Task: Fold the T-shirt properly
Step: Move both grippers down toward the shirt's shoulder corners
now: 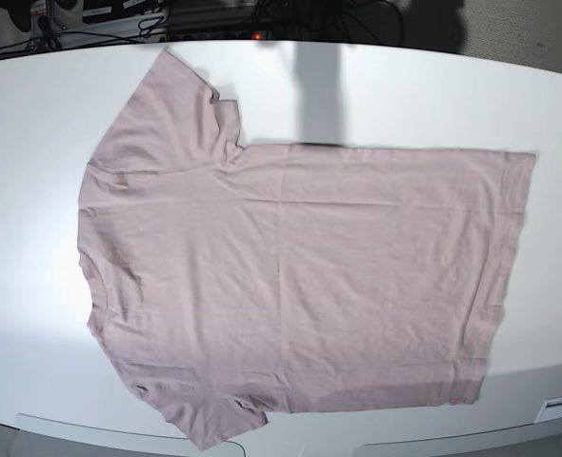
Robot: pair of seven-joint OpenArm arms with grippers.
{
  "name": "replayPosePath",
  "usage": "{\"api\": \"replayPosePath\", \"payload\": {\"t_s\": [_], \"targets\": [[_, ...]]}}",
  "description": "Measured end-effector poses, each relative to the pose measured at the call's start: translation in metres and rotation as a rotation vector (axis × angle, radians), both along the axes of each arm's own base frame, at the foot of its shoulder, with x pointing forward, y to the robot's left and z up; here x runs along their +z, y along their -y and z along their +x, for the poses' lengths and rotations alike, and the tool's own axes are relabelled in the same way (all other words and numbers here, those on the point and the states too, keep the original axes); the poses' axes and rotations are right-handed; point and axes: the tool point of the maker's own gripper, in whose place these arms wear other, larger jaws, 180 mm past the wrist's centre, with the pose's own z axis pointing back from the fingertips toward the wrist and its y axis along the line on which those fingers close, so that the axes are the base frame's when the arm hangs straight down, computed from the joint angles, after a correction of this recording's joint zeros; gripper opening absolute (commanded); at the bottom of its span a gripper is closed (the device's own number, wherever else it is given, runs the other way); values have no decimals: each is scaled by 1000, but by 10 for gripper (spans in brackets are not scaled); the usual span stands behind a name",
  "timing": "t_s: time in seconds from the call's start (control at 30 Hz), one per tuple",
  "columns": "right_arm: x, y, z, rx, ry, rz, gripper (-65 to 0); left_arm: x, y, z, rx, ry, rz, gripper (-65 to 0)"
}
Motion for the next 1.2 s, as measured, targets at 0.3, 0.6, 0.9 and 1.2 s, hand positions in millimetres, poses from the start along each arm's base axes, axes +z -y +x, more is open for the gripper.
{"api": "replayPosePath", "payload": {"t_s": [0.3,0.6,0.9,1.2], "targets": [[50,8,71,13,204,-23,-429,38,8,46,-50,86,55,-331],[61,4,93,293,276,-192,-429,40,0,76,-153,145,105,-331],[84,21,137,491,468,-563,-429,72,-2,142,-429,315,176,-331],[108,22,151,633,602,-787,-429,99,-5,195,-776,510,378,-359]]}}
